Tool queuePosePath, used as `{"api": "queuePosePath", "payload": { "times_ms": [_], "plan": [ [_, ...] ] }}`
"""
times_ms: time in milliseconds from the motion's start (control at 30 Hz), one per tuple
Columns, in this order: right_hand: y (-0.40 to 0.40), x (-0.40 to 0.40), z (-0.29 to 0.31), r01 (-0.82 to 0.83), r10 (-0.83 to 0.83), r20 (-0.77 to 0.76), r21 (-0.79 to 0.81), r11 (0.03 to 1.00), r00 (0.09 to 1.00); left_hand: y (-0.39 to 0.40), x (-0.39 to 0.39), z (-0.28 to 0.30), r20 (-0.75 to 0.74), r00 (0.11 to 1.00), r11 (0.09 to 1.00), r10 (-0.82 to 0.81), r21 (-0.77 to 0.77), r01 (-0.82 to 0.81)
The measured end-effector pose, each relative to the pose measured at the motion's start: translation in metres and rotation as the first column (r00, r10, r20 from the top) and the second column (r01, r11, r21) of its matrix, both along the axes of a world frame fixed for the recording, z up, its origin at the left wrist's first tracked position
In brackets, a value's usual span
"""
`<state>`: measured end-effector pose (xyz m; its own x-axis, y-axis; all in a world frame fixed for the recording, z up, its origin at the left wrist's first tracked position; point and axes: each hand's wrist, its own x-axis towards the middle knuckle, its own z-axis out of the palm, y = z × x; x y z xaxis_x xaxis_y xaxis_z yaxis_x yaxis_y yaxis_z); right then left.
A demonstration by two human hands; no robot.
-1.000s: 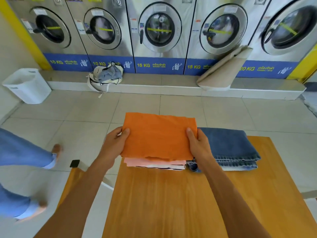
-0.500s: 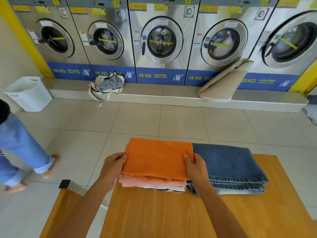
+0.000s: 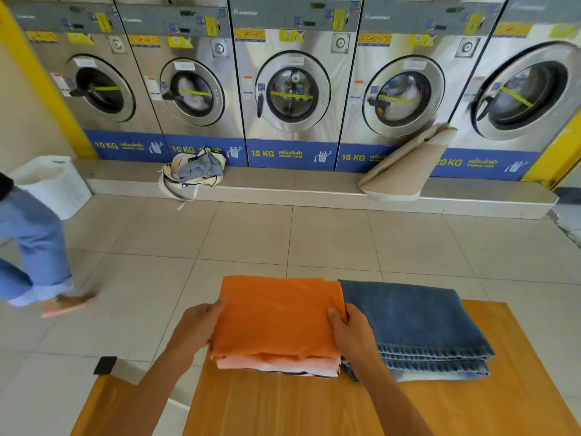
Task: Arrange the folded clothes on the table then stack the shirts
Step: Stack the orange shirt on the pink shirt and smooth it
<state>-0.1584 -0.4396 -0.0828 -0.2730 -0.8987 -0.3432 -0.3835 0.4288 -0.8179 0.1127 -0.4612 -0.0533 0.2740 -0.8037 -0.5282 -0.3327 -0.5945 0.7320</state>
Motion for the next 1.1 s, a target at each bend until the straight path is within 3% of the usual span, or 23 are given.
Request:
{"api": "queuePosePath", "payload": {
  "times_ms": [100,233,300,433,500,567,600,667,733,767,867,933,1100],
  "plan": [
    [0.005,0.002,0.003,0.038,-0.038,0.001,-0.047,0.998,0.999,-0.006,-0.002,0.003,0.14,0.99,0.995,-0.03,-0.086,0.043],
    [0.012,0.005,0.003,0.085,-0.083,0.023,-0.101,0.991,0.996,-0.017,-0.002,0.003,-0.059,0.995,0.996,0.076,-0.051,-0.079],
    [0.015,0.005,0.003,0.077,-0.076,0.014,-0.097,0.992,0.997,-0.017,-0.005,-0.001,-0.07,0.993,0.993,0.095,-0.064,-0.1],
    [0.012,0.007,0.013,0.146,-0.159,-0.104,-0.122,0.982,0.982,-0.012,-0.012,-0.004,0.284,0.955,0.953,0.087,-0.302,0.003],
    [0.005,0.015,0.022,0.141,-0.216,-0.283,-0.262,0.955,0.935,-0.011,-0.018,-0.002,0.419,0.901,0.856,0.114,-0.502,0.125],
    [-0.006,0.035,0.033,-0.019,-0.146,-0.433,-0.355,0.935,0.889,-0.012,-0.035,-0.001,0.534,0.845,0.73,0.022,-0.586,0.351],
    [-0.011,0.047,0.035,-0.144,-0.055,-0.504,-0.346,0.927,0.862,-0.013,-0.045,-0.004,0.594,0.801,0.687,-0.08,-0.549,0.476],
    [-0.016,0.068,0.027,-0.378,0.138,-0.631,-0.264,0.887,0.764,-0.01,-0.061,-0.019,0.721,0.628,0.625,-0.293,-0.353,0.696],
    [-0.014,0.074,0.007,-0.491,0.271,-0.714,-0.116,0.863,0.645,-0.008,-0.057,-0.044,0.799,0.471,0.602,-0.374,-0.177,0.778],
    [-0.01,0.071,-0.002,-0.491,0.295,-0.73,-0.064,0.869,0.616,-0.008,-0.05,-0.053,0.81,0.449,0.612,-0.378,-0.145,0.777],
    [-0.005,0.051,-0.015,-0.419,0.289,-0.738,0.01,0.908,0.61,-0.01,-0.035,-0.065,0.803,0.46,0.66,-0.379,-0.114,0.742],
    [-0.006,0.041,-0.017,-0.369,0.327,-0.688,0.092,0.925,0.648,-0.011,-0.03,-0.066,0.76,0.521,0.706,-0.388,-0.119,0.698],
    [0.003,0.015,-0.018,-0.242,0.263,-0.609,0.119,0.963,0.748,-0.013,-0.027,-0.065,0.679,0.618,0.774,-0.395,-0.116,0.622]
  ]
}}
